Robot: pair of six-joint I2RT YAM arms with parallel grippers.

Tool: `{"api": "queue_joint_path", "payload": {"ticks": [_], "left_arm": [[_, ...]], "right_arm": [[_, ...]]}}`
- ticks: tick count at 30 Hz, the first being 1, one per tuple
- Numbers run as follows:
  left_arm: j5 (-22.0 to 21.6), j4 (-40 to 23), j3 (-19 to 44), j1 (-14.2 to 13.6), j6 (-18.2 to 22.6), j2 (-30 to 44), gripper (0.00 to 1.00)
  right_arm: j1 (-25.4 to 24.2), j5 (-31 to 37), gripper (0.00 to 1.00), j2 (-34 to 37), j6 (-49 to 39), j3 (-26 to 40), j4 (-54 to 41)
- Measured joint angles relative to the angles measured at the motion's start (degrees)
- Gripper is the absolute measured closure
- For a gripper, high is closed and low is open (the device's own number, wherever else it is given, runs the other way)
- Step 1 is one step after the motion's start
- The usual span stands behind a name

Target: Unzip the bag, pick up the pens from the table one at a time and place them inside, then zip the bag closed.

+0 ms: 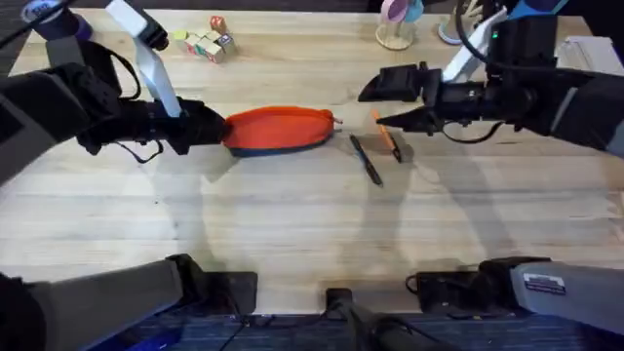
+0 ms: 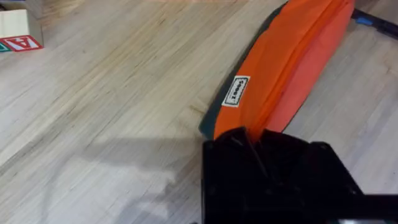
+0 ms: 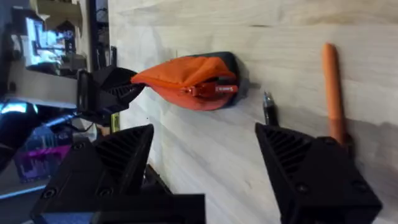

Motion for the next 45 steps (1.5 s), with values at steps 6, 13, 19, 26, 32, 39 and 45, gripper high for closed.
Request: {"api": "queue_joint_path", "payload": {"ticks": [6, 13, 19, 26, 32, 39, 45], "left_arm": [[0.00, 0.00, 0.02, 0.00, 0.00, 0.00, 0.958], [0.00, 0.02, 0.00, 0.00, 0.00, 0.00, 0.958], [0.00, 0.02, 0.00, 0.00, 0.00, 0.00, 0.958], [0.00, 0.02, 0.00, 0.00, 0.00, -0.01, 0.958], [0.00, 0.02, 0.00, 0.00, 0.00, -0.02, 0.958], [0.00, 0.02, 0.00, 0.00, 0.00, -0.02, 0.958], [0.00, 0.00, 0.00, 0.00, 0.00, -0.02, 0.958]], "right_arm": [[2.39, 1.50, 0.006, 0.11, 0.82, 0.02, 3.30], [4.36, 2.50, 0.006, 4.71, 3.41, 0.07, 7.08], [7.20, 2.84, 0.006, 9.23, 6.99, 0.07, 14.00], [10.30, 3.04, 0.005, 14.73, 12.23, 0.09, 21.27], [12.04, 3.21, 0.006, 16.72, 15.31, 0.09, 24.99], [12.16, 3.29, 0.193, 16.71, 16.47, 0.11, 25.38], [12.16, 3.43, 0.461, 16.72, 16.70, 0.11, 25.42]]}}
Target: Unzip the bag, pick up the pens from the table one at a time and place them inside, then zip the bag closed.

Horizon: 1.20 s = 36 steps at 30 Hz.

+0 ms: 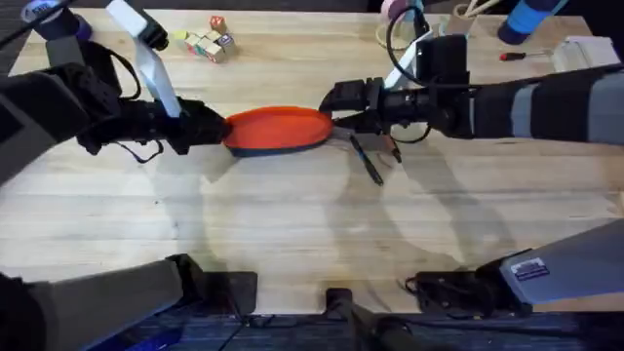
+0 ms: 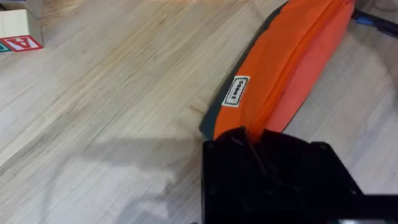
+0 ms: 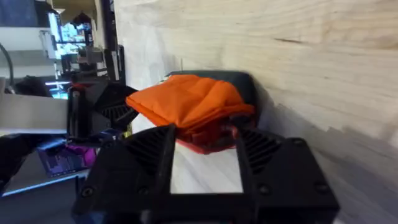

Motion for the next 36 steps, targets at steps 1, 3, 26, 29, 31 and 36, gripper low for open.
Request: {"api": "queue_joint_path", "payload": {"ticks": [1, 3, 26, 29, 31, 36], "left_arm": [[0.02, 0.00, 0.00, -0.01, 0.00, 0.01, 0.958], [0.11, -0.02, 0.00, 0.00, 0.00, 0.00, 0.958], [0.10, 0.16, 0.00, 0.00, 0.00, 0.00, 0.958], [-0.12, 0.20, 0.00, 0.00, 0.00, 0.02, 0.958], [-0.36, 0.20, 0.00, 0.02, 0.00, 0.00, 0.958], [-1.12, 0.37, 0.00, 0.38, 0.00, 0.00, 0.958]], "right_arm": [[0.00, 0.00, 0.491, -0.01, 0.00, 0.00, 0.04], [0.00, -0.02, 0.570, -0.02, 0.02, 0.00, 0.16], [0.04, -1.53, 0.969, -0.02, 0.19, 1.89, -0.49], [0.11, -1.50, 0.970, -0.39, 0.19, 2.55, -0.84], [0.29, -1.46, 0.970, -1.33, 0.13, 2.98, -1.61], [1.65, -0.56, 0.970, -4.03, -0.88, 5.00, -4.47]]}}
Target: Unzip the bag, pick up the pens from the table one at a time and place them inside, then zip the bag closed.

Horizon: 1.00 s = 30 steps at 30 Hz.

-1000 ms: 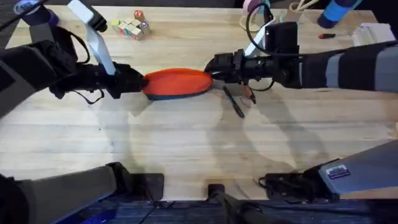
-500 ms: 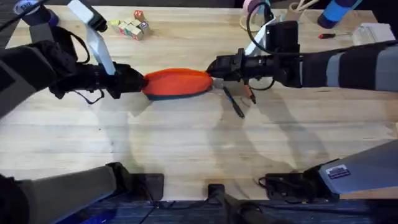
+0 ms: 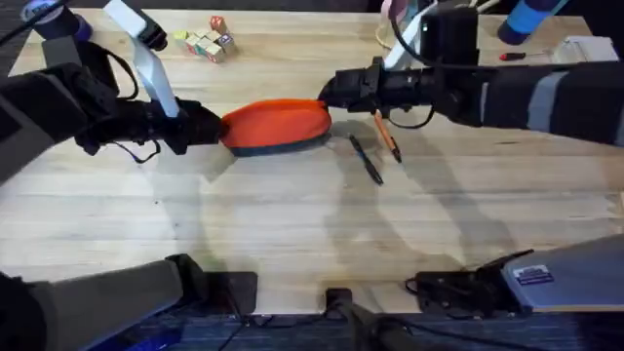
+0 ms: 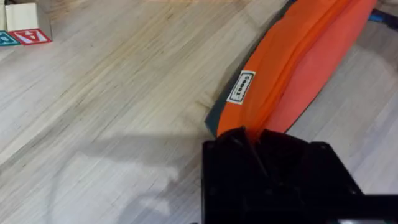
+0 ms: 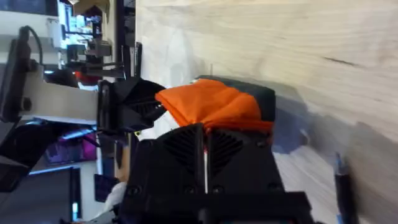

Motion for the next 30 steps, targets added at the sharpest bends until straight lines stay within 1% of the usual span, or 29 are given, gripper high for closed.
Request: {"api": "queue_joint_path", "payload": {"ticks": [1, 2, 4, 8, 11, 13, 16, 19, 26, 30], "left_arm": [[-0.12, 0.00, 0.00, 0.01, 0.00, 0.00, 0.959], [-0.55, 0.01, 0.00, 0.17, 0.00, 0.01, 0.958], [-0.89, 0.00, 0.02, 0.17, 0.00, 0.00, 0.958], [-0.97, 0.04, 0.00, 0.21, 0.00, 0.02, 0.958], [-0.71, 0.07, 0.00, 0.15, 0.02, 0.02, 0.957], [-0.69, 0.07, 0.00, 0.16, 0.02, 0.00, 0.958], [-1.21, 0.33, 0.01, 0.22, 0.02, 0.00, 0.958], [-1.54, 0.42, 0.00, 0.43, 0.00, 0.01, 0.958], [-1.26, 0.28, 0.00, 0.47, 0.02, 0.00, 0.958], [-1.32, 0.69, 0.00, 0.47, 0.02, 0.02, 0.958]], "right_arm": [[0.40, 0.57, 0.970, -0.43, -0.58, 0.64, -1.05], [1.87, 2.35, 0.970, -1.01, -2.60, 2.99, -4.86], [2.88, 3.43, 0.970, -1.01, -4.56, 4.87, -8.77], [4.80, 7.39, 0.970, -1.01, -10.48, 9.80, -23.44], [6.82, 12.09, 0.970, -1.01, -16.14, 13.59, -33.34], [8.40, 15.46, 0.970, -1.01, -19.33, 16.00, -36.78], [10.98, 20.56, 0.970, -1.01, -23.16, 19.31, -38.26], [13.23, 25.18, 0.970, -1.01, -25.28, 21.22, -38.11], [18.30, 36.60, 0.971, -1.01, -27.31, 21.56, -40.31], [20.53, 40.31, 0.971, -1.01, -28.21, 21.56, -40.16]]}}
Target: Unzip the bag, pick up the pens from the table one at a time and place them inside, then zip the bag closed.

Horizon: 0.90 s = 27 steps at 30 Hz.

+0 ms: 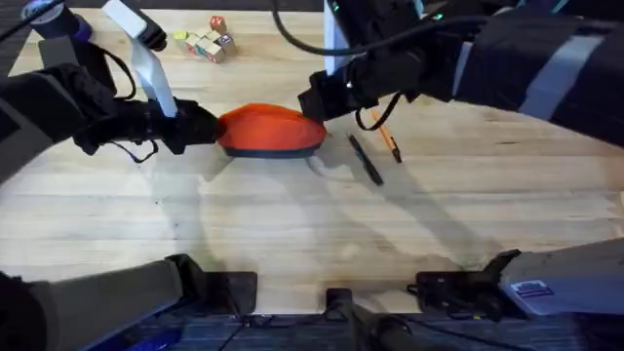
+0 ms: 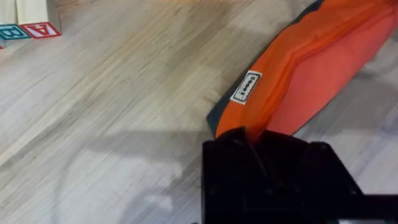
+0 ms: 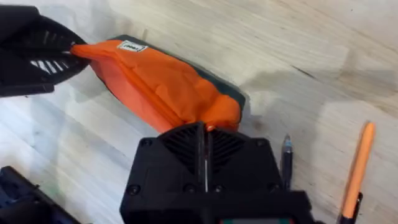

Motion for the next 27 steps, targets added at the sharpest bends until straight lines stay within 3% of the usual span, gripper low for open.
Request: {"api": "queue_joint_path", "payload": {"ticks": [15, 27], "left_arm": [[-1.86, 1.06, 0.01, 0.18, 0.00, -0.02, 0.957], [-5.58, 1.23, 0.02, 0.66, 0.00, 0.00, 0.958]], "right_arm": [[5.05, 3.89, 0.971, 0.00, -0.82, 0.09, 3.55], [8.20, 2.15, 0.971, 0.09, -0.99, 2.52, 14.52]]}}
